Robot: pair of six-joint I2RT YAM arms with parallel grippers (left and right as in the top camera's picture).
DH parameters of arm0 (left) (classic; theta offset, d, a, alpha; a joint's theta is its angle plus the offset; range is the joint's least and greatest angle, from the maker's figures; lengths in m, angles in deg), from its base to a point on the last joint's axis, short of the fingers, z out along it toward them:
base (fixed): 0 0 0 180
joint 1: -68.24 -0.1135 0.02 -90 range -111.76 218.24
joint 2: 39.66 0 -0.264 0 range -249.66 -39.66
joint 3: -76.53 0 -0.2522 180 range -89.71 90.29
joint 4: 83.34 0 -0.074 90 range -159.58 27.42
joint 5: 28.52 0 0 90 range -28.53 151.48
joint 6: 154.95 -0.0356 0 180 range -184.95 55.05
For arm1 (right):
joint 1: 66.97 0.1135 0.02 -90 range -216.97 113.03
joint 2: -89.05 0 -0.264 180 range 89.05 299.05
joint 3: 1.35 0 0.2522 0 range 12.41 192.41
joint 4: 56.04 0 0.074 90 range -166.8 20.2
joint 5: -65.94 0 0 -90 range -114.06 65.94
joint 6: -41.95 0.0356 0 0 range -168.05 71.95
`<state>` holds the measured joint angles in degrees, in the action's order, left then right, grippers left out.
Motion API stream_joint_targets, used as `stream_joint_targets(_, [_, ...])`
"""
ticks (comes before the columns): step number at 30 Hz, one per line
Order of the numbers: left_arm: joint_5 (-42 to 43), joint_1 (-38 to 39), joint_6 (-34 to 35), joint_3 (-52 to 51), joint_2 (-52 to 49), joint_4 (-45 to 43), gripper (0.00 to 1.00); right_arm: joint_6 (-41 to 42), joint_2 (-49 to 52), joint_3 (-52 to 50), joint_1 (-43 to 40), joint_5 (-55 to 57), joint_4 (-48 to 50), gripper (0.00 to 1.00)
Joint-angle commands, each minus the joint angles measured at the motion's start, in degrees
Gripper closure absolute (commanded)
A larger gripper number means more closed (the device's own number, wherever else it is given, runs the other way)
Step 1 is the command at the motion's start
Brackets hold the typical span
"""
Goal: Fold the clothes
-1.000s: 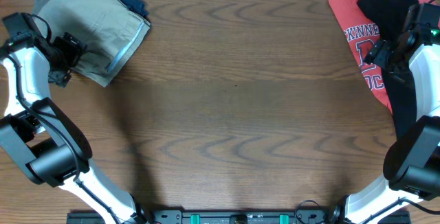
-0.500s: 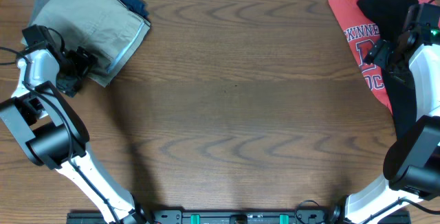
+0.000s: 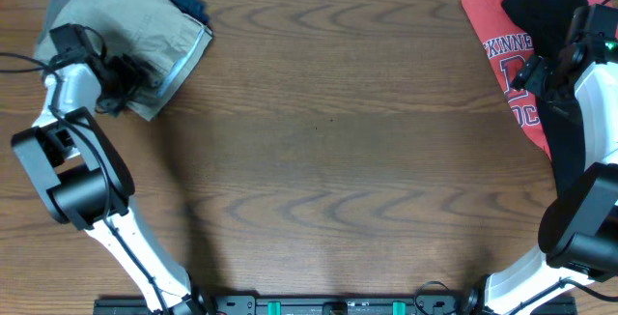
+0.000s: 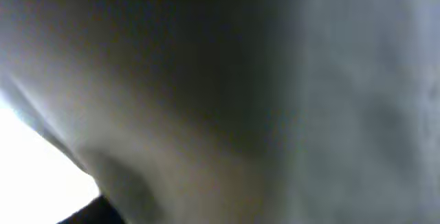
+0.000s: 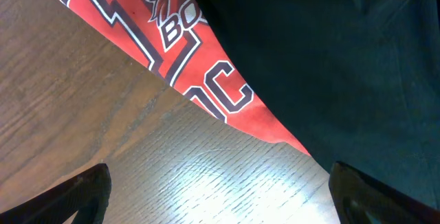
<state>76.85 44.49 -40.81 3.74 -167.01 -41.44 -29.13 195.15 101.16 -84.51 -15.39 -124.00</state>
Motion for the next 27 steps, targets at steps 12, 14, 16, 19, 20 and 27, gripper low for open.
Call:
stream_joint_targets(12, [5.7,1.4,0.1,1.7,-2.2,-4.8,0.94,0.8,0.3,0.2,-0.1,0.5,0.0,0.01])
stream_joint_targets(14, [7.8,1.4,0.2,3.3,-2.1,-4.8,0.94,0.8,0.3,0.2,-0.1,0.5,0.0,0.01])
stream_joint_targets(16, [9.2,1.4,0.4,4.3,-1.8,-4.7,0.94,0.8,0.3,0.2,-0.1,0.5,0.0,0.01])
stream_joint_targets(19, [9.7,1.4,2.3,4.6,-0.6,-4.6,0.94,0.8,0.3,0.2,-0.1,0.5,0.0,0.01])
stream_joint_targets(20, [9.7,1.4,2.8,4.6,-0.2,-4.4,0.94,0.8,0.3,0.2,-0.1,0.5,0.0,0.01])
stream_joint_targets(27, [9.7,1.5,2.7,4.5,0.6,-4.1,0.74,0.8,0.3,0.2,-0.1,0.5,0.0,0.01])
